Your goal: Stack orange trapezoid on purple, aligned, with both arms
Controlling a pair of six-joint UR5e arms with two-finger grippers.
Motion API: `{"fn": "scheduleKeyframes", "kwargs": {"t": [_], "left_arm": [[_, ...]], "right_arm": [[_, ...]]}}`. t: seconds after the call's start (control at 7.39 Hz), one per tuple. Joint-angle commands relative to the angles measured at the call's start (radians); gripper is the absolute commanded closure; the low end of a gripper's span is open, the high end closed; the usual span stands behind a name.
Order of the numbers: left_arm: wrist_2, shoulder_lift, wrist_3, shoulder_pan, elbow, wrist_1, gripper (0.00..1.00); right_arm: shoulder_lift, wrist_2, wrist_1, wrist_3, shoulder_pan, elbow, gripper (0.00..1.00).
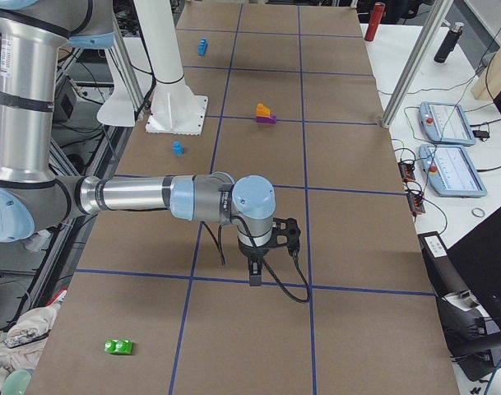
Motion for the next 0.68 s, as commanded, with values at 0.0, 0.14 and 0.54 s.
{"fn": "scheduleKeyframes", "kwargs": {"t": [0.0,0.14,0.54], "left_arm": [[0.0,0.0,0.002,0.0,0.002,0.0,0.0],[0.0,0.0,0.002,0.0,0.003,0.0,0.0],[0.0,0.0,0.0,0.0,-0.001,0.0,0.0]], "right_arm": [[-0.001,0.0,0.033,0.023,-0.005,0.0,0.0],[-0.001,0.001,0.043,0.021,-0.007,-0.002,0.0],[-0.003,0.0,0.043,0.024,-0.012,-0.002,0.0]]}}
